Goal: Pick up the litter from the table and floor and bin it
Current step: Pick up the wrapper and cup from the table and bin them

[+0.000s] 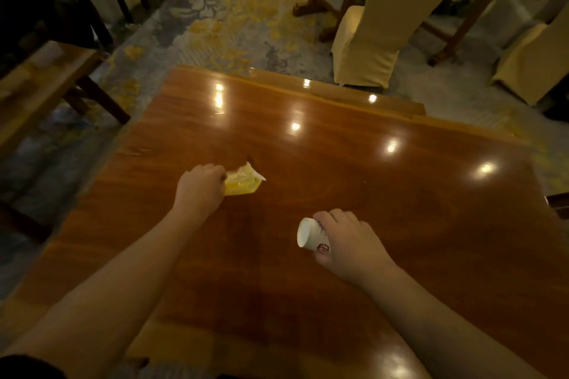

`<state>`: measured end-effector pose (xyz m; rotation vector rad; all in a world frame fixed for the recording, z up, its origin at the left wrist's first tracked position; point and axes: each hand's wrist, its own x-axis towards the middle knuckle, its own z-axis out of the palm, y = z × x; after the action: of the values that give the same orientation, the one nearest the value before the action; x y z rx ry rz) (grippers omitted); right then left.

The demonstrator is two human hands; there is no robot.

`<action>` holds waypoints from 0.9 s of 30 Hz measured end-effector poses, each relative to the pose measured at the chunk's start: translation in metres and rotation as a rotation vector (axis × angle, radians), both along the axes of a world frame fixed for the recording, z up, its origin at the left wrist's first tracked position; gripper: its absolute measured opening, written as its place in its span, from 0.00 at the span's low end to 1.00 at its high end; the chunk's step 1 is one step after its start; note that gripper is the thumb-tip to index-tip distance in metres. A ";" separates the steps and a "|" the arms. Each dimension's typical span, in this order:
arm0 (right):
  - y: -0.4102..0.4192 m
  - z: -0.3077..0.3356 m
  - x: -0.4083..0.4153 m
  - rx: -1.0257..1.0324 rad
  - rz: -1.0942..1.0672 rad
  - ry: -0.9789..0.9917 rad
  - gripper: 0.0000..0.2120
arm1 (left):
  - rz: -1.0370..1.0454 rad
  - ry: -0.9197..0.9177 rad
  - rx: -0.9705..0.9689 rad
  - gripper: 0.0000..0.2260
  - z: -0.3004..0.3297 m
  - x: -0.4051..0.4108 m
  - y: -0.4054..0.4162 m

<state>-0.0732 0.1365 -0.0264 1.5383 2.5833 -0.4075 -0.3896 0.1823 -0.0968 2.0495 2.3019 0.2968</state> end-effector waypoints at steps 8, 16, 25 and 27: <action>-0.029 0.018 0.090 0.124 0.122 0.077 0.31 | 0.058 -0.045 0.066 0.03 0.068 0.129 -0.120; -0.093 0.033 0.183 0.160 0.210 0.122 0.29 | 0.278 -0.189 0.097 0.02 0.105 0.240 -0.253; -0.195 0.045 0.270 0.130 0.153 0.136 0.31 | 0.421 -0.304 0.093 0.03 0.104 0.318 -0.375; -0.227 0.045 0.288 0.137 0.143 0.137 0.30 | 0.419 -0.321 0.122 0.06 0.101 0.332 -0.403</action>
<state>0.2147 -0.0901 0.0190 1.3986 2.8601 -0.3390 -0.0576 -0.2210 0.0040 1.4062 2.5231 0.7375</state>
